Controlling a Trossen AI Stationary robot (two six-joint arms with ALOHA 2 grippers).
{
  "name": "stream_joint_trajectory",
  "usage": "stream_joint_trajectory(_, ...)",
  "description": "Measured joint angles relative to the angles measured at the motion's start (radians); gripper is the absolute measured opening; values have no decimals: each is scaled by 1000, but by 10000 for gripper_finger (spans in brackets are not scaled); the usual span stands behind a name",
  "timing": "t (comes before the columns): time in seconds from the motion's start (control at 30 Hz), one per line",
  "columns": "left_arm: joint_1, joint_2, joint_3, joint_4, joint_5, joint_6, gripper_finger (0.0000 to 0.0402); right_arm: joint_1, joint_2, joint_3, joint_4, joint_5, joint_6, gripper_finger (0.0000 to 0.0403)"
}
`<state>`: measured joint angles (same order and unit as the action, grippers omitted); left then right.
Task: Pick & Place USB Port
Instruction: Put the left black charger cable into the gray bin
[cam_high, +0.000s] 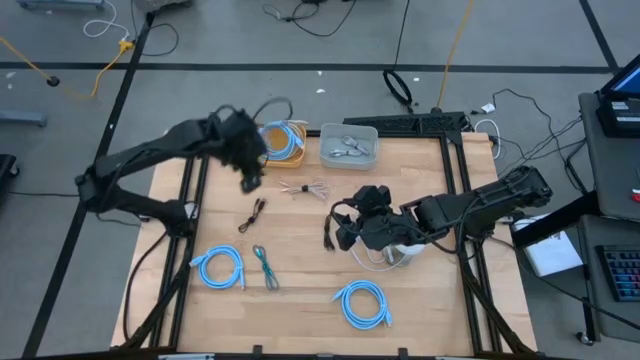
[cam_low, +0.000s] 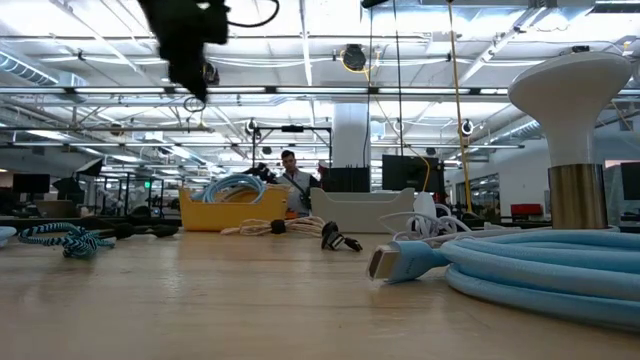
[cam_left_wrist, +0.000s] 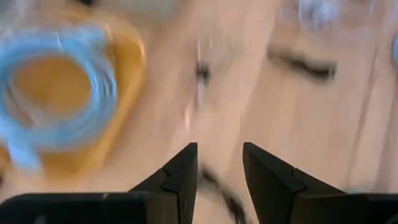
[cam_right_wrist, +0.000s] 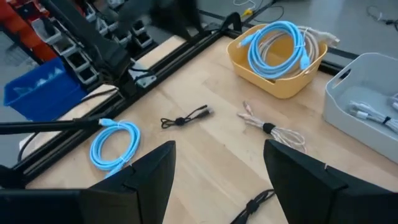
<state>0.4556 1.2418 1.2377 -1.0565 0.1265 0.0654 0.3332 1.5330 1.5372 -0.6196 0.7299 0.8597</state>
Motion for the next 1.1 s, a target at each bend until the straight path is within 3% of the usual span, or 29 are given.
stream_joint_trajectory(0.13,-158,-50,-40,-181,-216,-247,128,0,0,0,-6,3,2,238)
stream_joint_trajectory(0.23,-236,-85,-146,-169,-243,-470,127,-6,0,0,-5,5,-8,238)
stream_joint_trajectory(0.37,-318,-91,-347,-11,-233,-649,131,-15,0,0,4,5,-21,238)
stream_joint_trajectory(0.6,-326,-56,-581,136,-276,-768,160,-25,0,0,17,0,-35,238)
stream_joint_trajectory(0.73,-303,-54,-681,270,-189,-786,184,-25,0,0,18,0,-34,238)
stream_joint_trajectory(1.1,-313,-44,-696,427,-135,-813,213,-25,0,0,18,-1,-11,238)
